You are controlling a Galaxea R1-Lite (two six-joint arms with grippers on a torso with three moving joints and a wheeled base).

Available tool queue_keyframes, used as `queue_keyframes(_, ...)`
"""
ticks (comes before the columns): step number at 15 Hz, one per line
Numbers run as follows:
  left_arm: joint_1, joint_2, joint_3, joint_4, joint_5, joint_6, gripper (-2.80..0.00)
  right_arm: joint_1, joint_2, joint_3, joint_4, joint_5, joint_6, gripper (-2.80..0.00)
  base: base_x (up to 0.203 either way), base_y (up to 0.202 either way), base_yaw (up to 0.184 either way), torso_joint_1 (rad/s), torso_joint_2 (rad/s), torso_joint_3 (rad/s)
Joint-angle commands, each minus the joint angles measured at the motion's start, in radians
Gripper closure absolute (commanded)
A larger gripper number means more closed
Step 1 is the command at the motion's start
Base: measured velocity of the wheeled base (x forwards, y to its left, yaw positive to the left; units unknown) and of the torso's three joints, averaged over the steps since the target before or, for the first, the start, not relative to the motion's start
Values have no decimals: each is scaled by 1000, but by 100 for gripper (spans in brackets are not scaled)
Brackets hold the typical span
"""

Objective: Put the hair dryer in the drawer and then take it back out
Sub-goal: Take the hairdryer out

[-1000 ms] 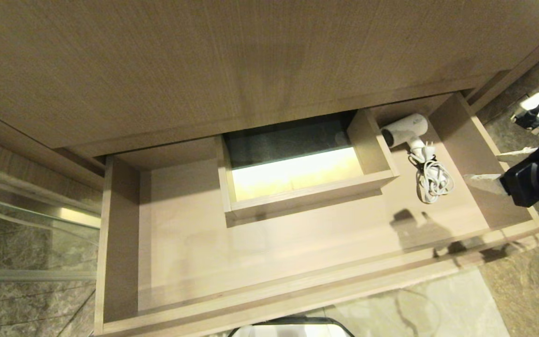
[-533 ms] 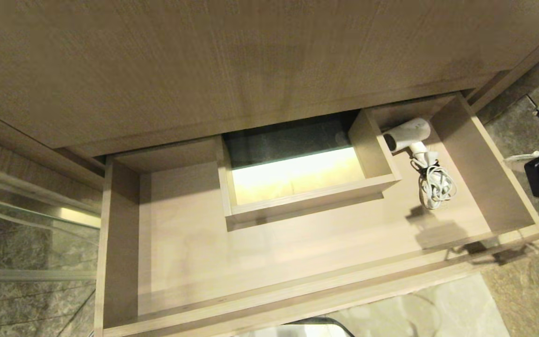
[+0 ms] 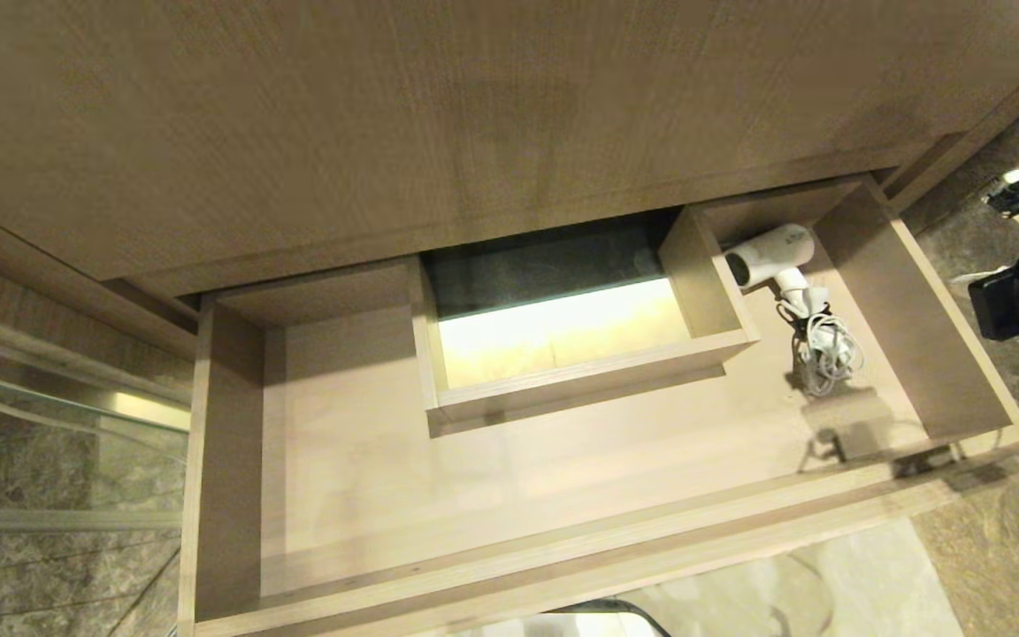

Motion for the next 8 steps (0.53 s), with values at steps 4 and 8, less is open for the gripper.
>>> queue_keyframes(4, 0, 0, 2, 0, 0, 0, 0, -5, 315, -160, -98, -72, 61, -280, 0, 0, 0, 0, 0, 0)
queue_keyframes(8, 0, 0, 0, 0, 0, 0, 0, 6, 439, -252, -122, -61, 84, -280, 0, 0, 0, 0, 0, 0)
